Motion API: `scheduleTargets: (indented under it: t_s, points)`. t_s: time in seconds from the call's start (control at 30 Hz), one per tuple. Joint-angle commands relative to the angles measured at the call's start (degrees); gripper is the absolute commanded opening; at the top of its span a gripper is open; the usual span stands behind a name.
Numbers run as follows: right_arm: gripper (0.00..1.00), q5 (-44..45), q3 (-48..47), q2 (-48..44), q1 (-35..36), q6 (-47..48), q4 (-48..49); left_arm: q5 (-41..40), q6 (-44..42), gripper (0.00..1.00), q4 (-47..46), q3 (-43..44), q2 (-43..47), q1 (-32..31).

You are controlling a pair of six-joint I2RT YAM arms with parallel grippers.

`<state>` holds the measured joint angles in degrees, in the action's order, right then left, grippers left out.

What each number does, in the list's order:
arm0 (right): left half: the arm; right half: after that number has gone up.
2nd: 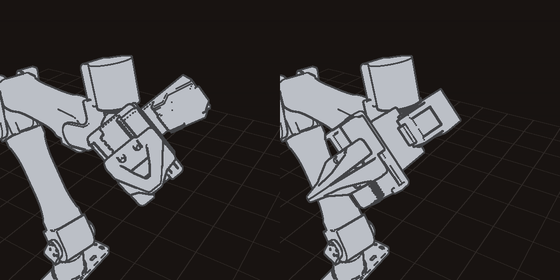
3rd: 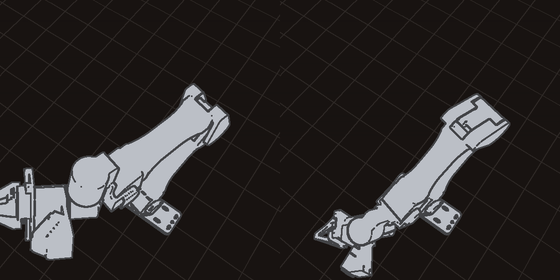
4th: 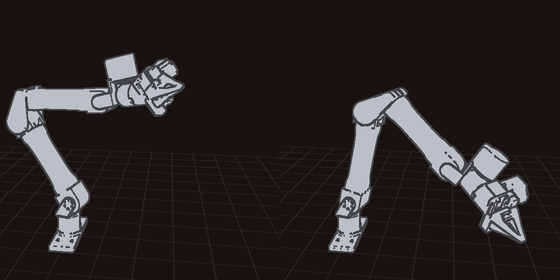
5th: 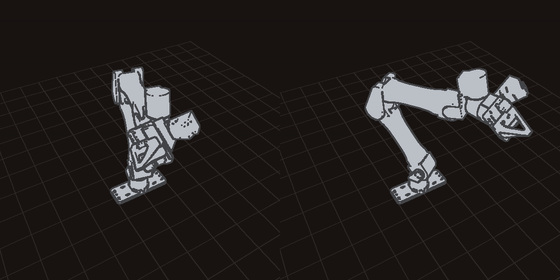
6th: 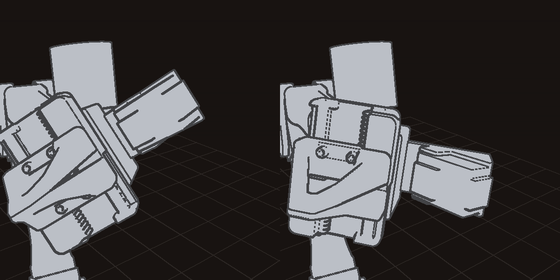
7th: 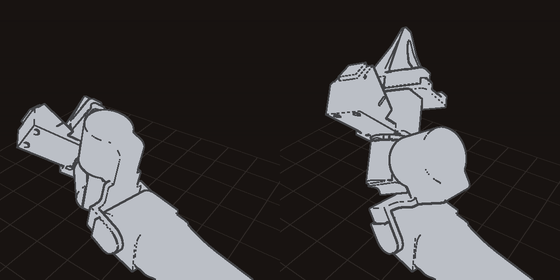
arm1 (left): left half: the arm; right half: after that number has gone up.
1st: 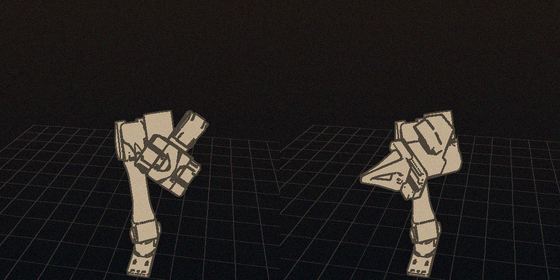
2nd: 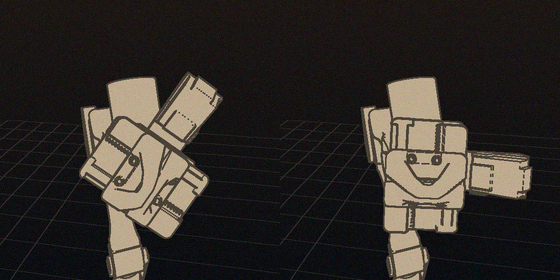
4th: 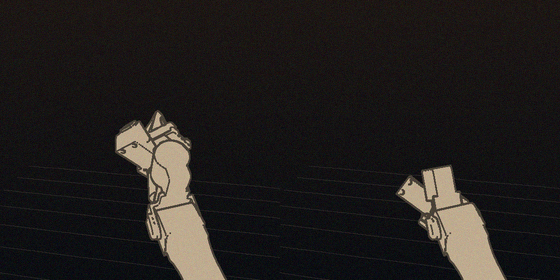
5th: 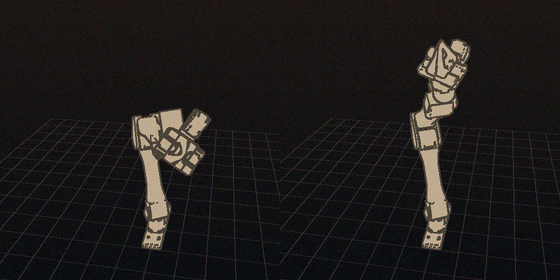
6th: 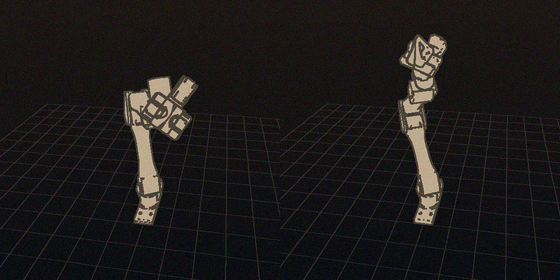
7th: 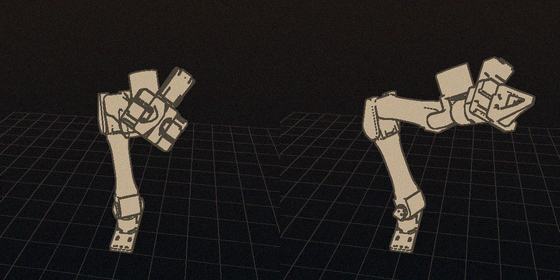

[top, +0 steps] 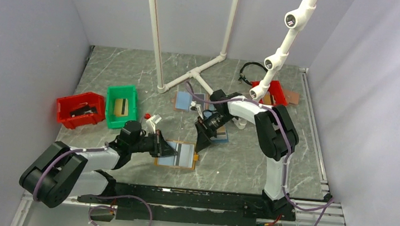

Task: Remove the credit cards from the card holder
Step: Remove the credit card from the card holder.

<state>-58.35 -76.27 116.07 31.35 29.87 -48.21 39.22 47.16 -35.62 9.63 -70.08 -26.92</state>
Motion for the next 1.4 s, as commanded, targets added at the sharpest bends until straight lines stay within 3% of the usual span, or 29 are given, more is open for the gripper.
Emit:
scheduleTargets:
  t_s: [0.0,0.1,0.53,0.57,0.83,1.17,1.37]
  points:
    - [0.82,-6.89,-2.74,0.35,2.25,9.42,-5.39,1.54,-1.91,0.0,-0.43,1.38,0.91,0.08]
    - [0.73,-8.92,-3.63,1.22,2.39,12.18,-7.97,1.56,-1.71,0.0,-1.32,1.02,1.73,0.02]
    - [0.02,-9.97,-6.5,4.33,2.75,15.28,-13.54,-0.62,-2.79,0.0,3.5,0.29,6.06,0.2]
    - [0.0,-9.83,-6.59,4.33,2.75,15.23,-13.62,-0.9,-2.92,0.0,4.09,0.18,6.58,0.2]
    - [0.0,-6.95,-6.55,4.73,1.94,14.81,-13.24,-2.25,-4.36,0.0,11.61,-0.41,12.56,1.3]
    - [0.0,-5.04,-6.4,5.39,1.9,14.33,-12.95,-0.9,-3.72,0.0,14.1,-1.78,15.56,3.67]
    - [0.0,4.56,-5.62,5.44,1.94,6.33,-7.14,-6.83,-4.14,0.0,28.43,1.79,23.38,5.03]
